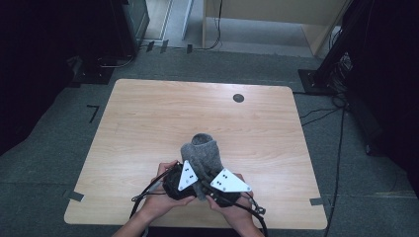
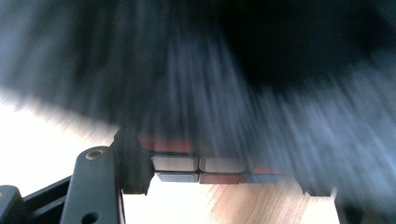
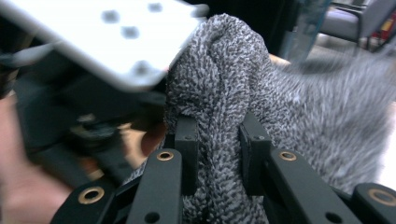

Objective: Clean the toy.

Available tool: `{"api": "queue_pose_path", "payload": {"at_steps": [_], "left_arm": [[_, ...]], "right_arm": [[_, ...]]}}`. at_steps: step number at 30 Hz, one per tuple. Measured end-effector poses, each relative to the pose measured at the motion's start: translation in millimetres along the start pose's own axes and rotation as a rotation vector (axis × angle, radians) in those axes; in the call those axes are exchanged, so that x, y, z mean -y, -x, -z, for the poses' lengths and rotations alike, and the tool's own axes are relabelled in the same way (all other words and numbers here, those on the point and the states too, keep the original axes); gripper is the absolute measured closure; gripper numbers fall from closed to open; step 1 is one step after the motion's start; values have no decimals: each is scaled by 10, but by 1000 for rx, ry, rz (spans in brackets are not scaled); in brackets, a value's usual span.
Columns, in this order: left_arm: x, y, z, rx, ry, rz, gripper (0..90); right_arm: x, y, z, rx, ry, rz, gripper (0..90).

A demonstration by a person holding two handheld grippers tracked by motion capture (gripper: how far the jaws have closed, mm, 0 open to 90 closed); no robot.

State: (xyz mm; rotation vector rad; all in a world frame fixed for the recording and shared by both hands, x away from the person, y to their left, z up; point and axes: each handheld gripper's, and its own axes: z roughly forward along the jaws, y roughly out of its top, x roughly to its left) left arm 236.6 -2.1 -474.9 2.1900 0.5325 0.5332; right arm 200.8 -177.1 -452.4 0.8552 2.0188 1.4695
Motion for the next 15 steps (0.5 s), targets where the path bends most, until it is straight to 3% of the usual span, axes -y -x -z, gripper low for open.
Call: {"api": "queue_pose_path", "payload": {"at_steps": [2, 5, 9, 11, 13, 14, 15], "left_arm": [[3, -26, 14, -1, 5, 8, 343], [11, -40, 17, -4, 3, 6, 343], [8, 6, -15, -2, -3, -2, 343], [2, 29, -11, 0, -2, -22, 343], [-7, 13, 4, -2, 8, -7, 343], [-7, 13, 4, -2, 8, -7, 343], [0, -6, 15, -3, 7, -8, 343]], "right_arm": [[6, 121, 43, 77, -1, -23, 748], [15, 210, 80, 102, -7, -62, 748], [5, -22, 30, 11, -12, 11, 746], [-8, -34, 11, -52, -3, -10, 746], [1, 73, 32, -38, 15, -65, 747], [1, 73, 32, -38, 15, -65, 747], [8, 143, 55, -3, 15, -80, 748]]}}
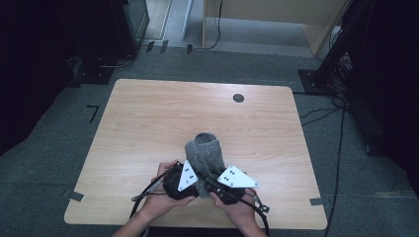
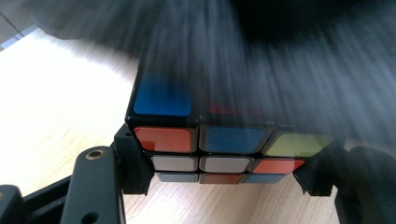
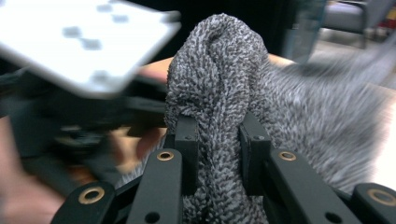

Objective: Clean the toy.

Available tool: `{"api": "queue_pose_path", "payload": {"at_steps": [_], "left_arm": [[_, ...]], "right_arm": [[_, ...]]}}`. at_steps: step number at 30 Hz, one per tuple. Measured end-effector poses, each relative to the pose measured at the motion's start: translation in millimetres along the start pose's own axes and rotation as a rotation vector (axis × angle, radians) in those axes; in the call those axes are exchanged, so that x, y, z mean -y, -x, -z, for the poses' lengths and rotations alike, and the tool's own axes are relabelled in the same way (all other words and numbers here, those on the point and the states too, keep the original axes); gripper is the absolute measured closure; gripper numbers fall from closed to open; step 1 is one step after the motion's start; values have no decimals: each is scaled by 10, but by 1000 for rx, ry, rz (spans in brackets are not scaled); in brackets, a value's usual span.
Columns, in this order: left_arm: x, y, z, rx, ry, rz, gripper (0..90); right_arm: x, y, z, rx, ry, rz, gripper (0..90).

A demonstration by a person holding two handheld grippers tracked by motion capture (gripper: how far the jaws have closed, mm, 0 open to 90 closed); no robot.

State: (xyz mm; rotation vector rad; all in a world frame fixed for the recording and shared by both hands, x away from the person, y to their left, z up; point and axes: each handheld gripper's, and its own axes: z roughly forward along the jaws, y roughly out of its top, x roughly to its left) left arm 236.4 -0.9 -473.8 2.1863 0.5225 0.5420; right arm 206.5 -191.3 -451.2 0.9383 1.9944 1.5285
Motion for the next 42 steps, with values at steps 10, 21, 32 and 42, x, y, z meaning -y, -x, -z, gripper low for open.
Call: {"api": "queue_pose_path", "payload": {"at_steps": [10, 21, 32, 42], "left_arm": [[12, 10, 6, -10, 11, -13, 343], [25, 24, -20, 0, 15, -9, 343], [40, -35, 21, -2, 54, 37, 343], [44, -36, 34, -10, 58, 23, 343]], "right_arm": [[27, -195, -27, -23, 2, 133, 745], [45, -93, 22, 11, 7, 99, 742], [21, -111, 58, 31, 29, 123, 749], [-4, 66, 56, 98, 24, 56, 754]]}}
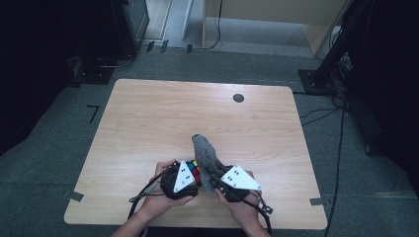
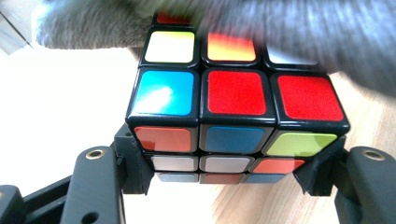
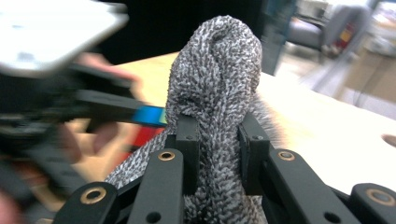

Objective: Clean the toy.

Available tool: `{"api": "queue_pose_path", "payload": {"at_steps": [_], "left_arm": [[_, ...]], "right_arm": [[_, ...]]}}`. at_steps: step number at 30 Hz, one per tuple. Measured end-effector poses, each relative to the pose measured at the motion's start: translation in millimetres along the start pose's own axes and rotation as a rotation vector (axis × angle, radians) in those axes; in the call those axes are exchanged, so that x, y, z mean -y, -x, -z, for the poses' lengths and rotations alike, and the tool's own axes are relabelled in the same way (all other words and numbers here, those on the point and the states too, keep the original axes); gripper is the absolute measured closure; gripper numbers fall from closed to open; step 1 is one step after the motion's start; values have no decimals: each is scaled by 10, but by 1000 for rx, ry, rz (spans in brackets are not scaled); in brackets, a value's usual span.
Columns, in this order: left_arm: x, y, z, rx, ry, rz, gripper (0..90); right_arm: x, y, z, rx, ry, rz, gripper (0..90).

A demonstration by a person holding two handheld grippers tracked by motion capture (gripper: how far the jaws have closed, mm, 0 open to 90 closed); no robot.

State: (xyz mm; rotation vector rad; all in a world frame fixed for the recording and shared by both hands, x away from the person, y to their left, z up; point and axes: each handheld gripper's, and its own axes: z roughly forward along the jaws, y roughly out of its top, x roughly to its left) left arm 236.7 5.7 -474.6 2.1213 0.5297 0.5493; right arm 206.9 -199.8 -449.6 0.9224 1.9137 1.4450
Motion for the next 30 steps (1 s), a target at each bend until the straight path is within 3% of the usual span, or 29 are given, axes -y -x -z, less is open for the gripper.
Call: {"api": "queue_pose_path", "payload": {"at_steps": [3, 4, 6, 8, 10, 12, 13, 16, 18, 19, 20, 21, 23, 26, 27, 30], "left_arm": [[4, -8, -26, 5, -20, 19, 343], [3, 15, -38, 9, -25, 11, 343], [-4, 76, -55, 13, -29, -12, 343], [-5, 111, -59, 9, -28, -25, 343], [-9, 79, -33, 7, -15, -12, 344], [-8, 46, -18, 0, -12, -4, 344], [-8, 46, -18, 0, -12, -4, 343], [-4, -4, -16, -8, -10, 30, 343], [1, 2, -35, -5, -22, 36, 343], [4, 47, -57, 5, -39, 15, 343], [4, 47, -57, 5, -39, 15, 343], [2, 99, -68, 1, -40, -12, 343], [-8, 101, -57, 4, -32, -13, 343], [-10, 78, -38, 4, -23, -9, 343], [-5, 37, -19, 0, -15, 0, 343], [-3, 3, -10, -4, -8, 21, 343]], "right_arm": [[15, 12, 19, -2, -9, 1, 753], [11, -134, 2, -66, -6, 42, 750], [13, -305, -45, -88, -26, 120, 750], [10, -344, -58, -102, -29, 125, 750], [-15, -256, -55, -85, -21, 73, 751], [-19, -106, -36, -30, -16, 37, 752], [-19, -106, -36, -30, -16, 37, 752], [-10, 45, -3, -3, -29, -24, 752], [1, -92, -16, -70, -27, 22, 749], [6, -180, -34, -81, -34, 62, 749], [6, -180, -34, -81, -34, 62, 749], [11, -292, -67, -103, -48, 105, 748], [3, -262, -72, -103, -42, 74, 749], [-8, -146, -56, -63, -27, 39, 750], [-11, -21, -26, -19, -27, 4, 750], [-3, 27, -3, -12, -25, -24, 750]]}}
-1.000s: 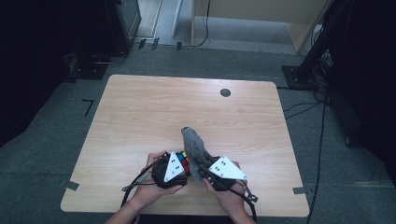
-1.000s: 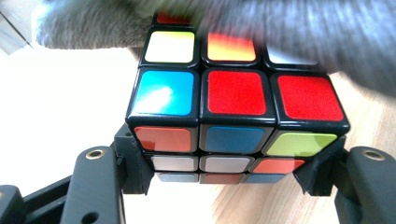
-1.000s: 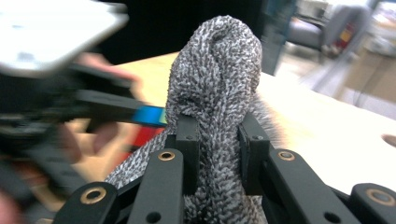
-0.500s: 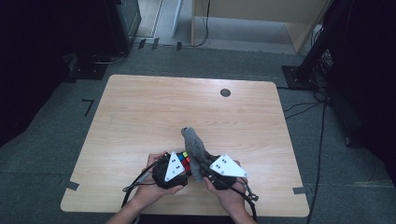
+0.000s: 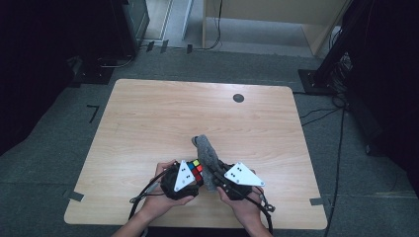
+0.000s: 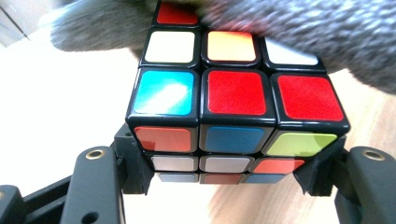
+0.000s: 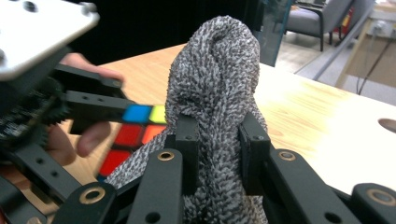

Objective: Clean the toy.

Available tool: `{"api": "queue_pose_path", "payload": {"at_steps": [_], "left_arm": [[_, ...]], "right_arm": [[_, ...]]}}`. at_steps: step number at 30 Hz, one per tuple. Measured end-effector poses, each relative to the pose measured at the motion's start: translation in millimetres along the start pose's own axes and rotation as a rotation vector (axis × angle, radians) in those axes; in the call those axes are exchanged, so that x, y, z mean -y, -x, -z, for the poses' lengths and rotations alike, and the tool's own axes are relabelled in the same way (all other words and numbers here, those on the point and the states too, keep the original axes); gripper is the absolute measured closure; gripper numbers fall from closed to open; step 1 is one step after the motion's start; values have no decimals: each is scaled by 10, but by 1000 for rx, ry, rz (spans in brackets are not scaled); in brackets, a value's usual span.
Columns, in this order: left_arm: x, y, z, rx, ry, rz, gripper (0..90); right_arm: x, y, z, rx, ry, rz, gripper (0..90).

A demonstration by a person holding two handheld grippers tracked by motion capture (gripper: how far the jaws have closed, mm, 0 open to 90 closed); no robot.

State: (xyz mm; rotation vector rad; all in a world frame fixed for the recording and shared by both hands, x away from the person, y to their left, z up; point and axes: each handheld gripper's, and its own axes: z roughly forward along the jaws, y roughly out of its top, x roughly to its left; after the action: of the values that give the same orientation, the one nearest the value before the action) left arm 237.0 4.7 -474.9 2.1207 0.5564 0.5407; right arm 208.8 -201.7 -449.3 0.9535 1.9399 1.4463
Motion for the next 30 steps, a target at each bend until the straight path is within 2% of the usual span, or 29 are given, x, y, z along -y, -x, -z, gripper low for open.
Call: {"api": "queue_pose_path", "payload": {"at_steps": [2, 4, 5, 8, 9, 10, 12, 15, 17, 18, 19, 20, 22, 23, 24, 25, 29, 30], "left_arm": [[-1, 8, -22, 25, -23, 0, 343], [0, 36, -35, 25, -34, -16, 343], [-2, 90, -51, 16, -39, -40, 343], [-6, 90, -47, 19, -35, -42, 343], [-7, 82, -40, 18, -28, -39, 343], [-5, 51, -24, 21, -22, -32, 343], [-1, 17, -13, 16, -20, -21, 343], [0, 3, -17, 15, -22, -8, 343], [-2, 26, -27, 20, -30, -16, 343], [-2, 73, -45, 23, -37, -35, 343], [-2, 90, -49, 23, -37, -42, 343], [-5, 94, -48, 29, -36, -44, 343], [-6, 93, -44, 30, -32, -43, 343], [-6, 89, -37, 28, -26, -41, 343], [-6, 79, -30, 29, -19, -37, 343], [-7, 61, -19, 33, -17, -35, 343], [-5, 2, 5, 27, -4, -14, 343], [-2, 0, 0, 28, -11, -13, 343]], "right_arm": [[-3, -138, -12, -59, 7, 47, 746], [5, -293, -52, -87, -6, 119, 745], [12, -339, -68, -93, -18, 134, 745], [14, -318, -73, -93, -19, 109, 747], [10, -266, -70, -81, -10, 82, 748], [4, -129, -44, -24, -4, 47, 750], [11, -20, -20, -6, -2, 9, 751], [17, -39, -4, -26, 0, 14, 750], [17, -165, -17, -74, 2, 64, 749], [22, -308, -44, -99, -11, 123, 749], [22, -338, -58, -104, -16, 137, 749], [18, -334, -65, -102, -17, 127, 750], [13, -237, -59, -87, -10, 80, 751], [13, -237, -59, -87, -10, 80, 751], [6, -103, -28, -33, -3, 47, 752], [5, -39, -10, -11, -3, 30, 752], [10, 30, 32, 15, -3, 34, 752], [12, -52, 31, -20, 1, 48, 751]]}}
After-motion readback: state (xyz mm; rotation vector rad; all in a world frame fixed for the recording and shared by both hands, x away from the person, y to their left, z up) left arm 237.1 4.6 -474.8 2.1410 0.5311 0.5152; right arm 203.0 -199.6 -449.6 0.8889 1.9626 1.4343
